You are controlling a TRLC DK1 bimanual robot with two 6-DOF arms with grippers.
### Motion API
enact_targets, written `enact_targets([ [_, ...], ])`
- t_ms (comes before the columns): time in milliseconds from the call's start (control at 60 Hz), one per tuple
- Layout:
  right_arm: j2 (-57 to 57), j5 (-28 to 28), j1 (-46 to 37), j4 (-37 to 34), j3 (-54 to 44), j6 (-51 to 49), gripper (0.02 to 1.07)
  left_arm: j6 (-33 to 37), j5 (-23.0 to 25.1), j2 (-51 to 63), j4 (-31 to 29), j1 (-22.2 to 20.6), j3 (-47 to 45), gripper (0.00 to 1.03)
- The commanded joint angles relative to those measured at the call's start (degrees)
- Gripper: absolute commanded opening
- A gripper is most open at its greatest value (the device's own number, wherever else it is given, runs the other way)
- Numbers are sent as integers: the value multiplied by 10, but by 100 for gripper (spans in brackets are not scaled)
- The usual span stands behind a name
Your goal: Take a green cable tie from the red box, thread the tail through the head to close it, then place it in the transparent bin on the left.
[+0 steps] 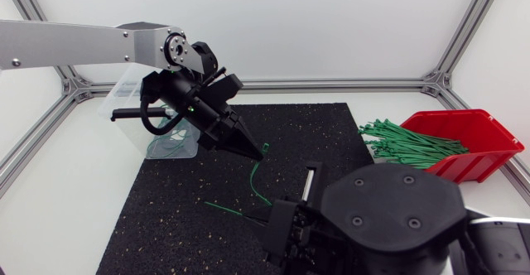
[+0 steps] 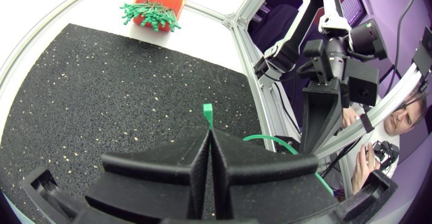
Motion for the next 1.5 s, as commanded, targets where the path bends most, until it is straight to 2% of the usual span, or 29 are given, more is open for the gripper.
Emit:
enact_targets([
  [0, -19, -11, -3, -17, 11, 63, 7, -10, 1, -17, -2, -5, -15, 4],
  [83, -34, -26, -5, -37, 19, 136, 7, -13, 1, -18, 1, -9, -15, 4],
  [167, -44, -25, -13, -45, 25, 170, 7, -26, 0, -19, 15, -13, -20, 4],
  [233, -47, -25, -31, -57, 31, 200, 7, -49, -1, -32, 54, -18, -37, 4],
  [367, -54, -25, -51, -78, 45, 231, 7, -113, -21, -71, 176, -30, -98, 4],
  [533, -58, -45, -57, -120, 77, 255, 7, -121, -29, -78, 205, -30, -113, 4],
  [617, -53, -62, -73, -131, 86, 265, 7, -124, -29, -92, 240, -26, -135, 4],
  [733, -39, -109, -101, -140, 91, 278, 7, -134, -29, -106, 284, -17, -159, 4],
  [933, -36, -195, -136, -142, 91, 380, 7, -160, -33, -130, 359, -5, -192, 4],
  [1033, -24, -225, -164, -141, 95, 399, 7, -167, -35, -136, 384, -2, -202, 4],
  [1167, -4, -272, -203, -139, 100, 421, 7, -184, -57, -151, 448, -1, -229, 4],
  [1300, 15, -309, -237, -136, 107, 429, 7, -214, -94, -190, 560, -3, -291, 4],
  [1350, 26, -327, -253, -135, 113, 431, 7, -219, -99, -199, 581, -3, -304, 3],
  [1483, 36, -345, -271, -133, 127, 443, 7, -243, -120, -220, 651, -4, -338, 4],
])
